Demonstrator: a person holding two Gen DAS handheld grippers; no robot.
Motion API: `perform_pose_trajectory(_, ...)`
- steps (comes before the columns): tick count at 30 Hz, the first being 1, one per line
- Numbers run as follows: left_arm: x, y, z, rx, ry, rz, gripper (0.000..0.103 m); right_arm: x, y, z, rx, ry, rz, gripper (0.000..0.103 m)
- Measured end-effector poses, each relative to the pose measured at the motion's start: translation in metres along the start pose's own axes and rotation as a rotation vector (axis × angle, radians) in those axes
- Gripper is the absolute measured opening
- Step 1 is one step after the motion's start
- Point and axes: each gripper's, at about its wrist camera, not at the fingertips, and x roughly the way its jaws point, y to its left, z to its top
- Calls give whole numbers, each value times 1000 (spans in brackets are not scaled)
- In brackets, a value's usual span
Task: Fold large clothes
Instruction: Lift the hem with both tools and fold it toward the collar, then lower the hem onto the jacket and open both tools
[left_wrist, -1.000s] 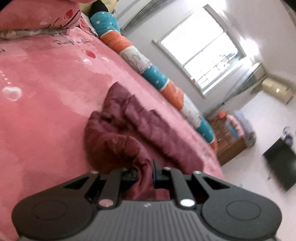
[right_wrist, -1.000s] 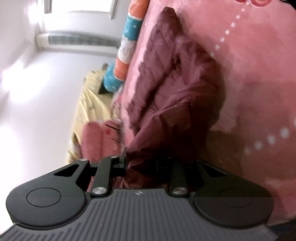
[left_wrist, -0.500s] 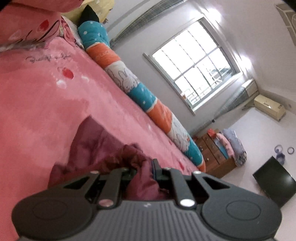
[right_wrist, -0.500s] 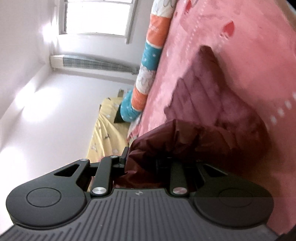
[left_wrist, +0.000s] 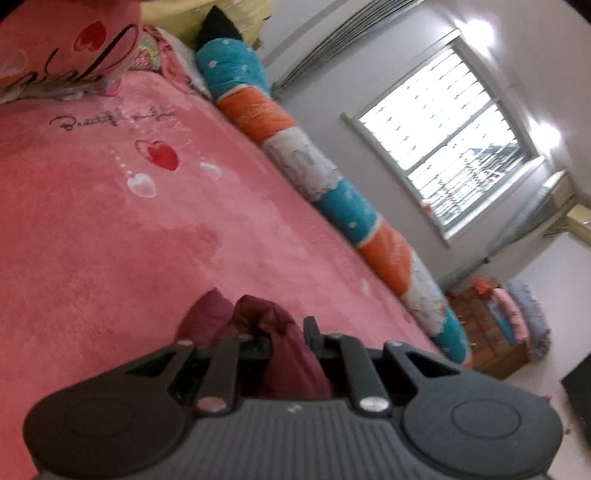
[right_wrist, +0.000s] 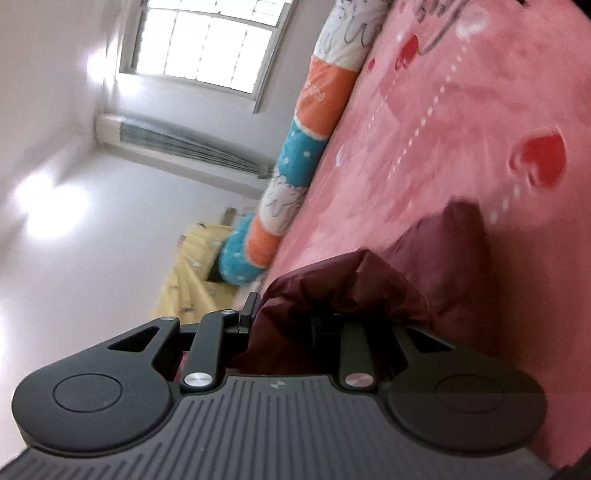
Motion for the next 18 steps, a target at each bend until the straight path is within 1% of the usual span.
perform_pose_trajectory(2, 9, 3, 0, 11, 7, 39, 15, 10, -2, 0, -36, 10, -57, 36)
perform_pose_trajectory(3, 11, 4, 0, 17, 8, 48, 17, 17, -4, 1, -49, 16, -81, 37)
perform_pose_trajectory(4, 11, 4, 0, 25, 4, 47, 22, 22, -6, 0, -65, 21, -106, 38)
perform_pose_trajectory(5, 13, 4, 1, 30, -2, 49, 30, 20, -6, -1, -75, 24, -123, 50)
perform_pose_trajectory(6, 10, 3, 2, 34, -11, 53, 36, 22, -7, -2, -81, 24, -126, 61)
perform_pose_trajectory(7, 7, 3, 2, 37, -26, 52, 47, 22, -8, -4, -88, 19, -120, 85)
perform_pose_trajectory(8, 1, 2, 5, 44, -54, 51, 55, 22, -7, -4, -94, 11, -112, 103)
perform_pose_trajectory(10, -13, -2, 10, 78, -125, 65, 66, 18, -5, -4, -104, -3, -97, 101)
perform_pose_trajectory(12, -32, -7, 15, 129, -183, 78, 71, 17, -1, -1, -116, -13, -100, 102)
perform_pose_trajectory(15, -51, -9, 17, 176, -189, 88, 73, 9, 6, 7, -171, -43, -110, 103)
perform_pose_trajectory(18, -66, -7, 8, 229, -155, 107, 73, -5, 15, 4, -213, -70, -136, 103)
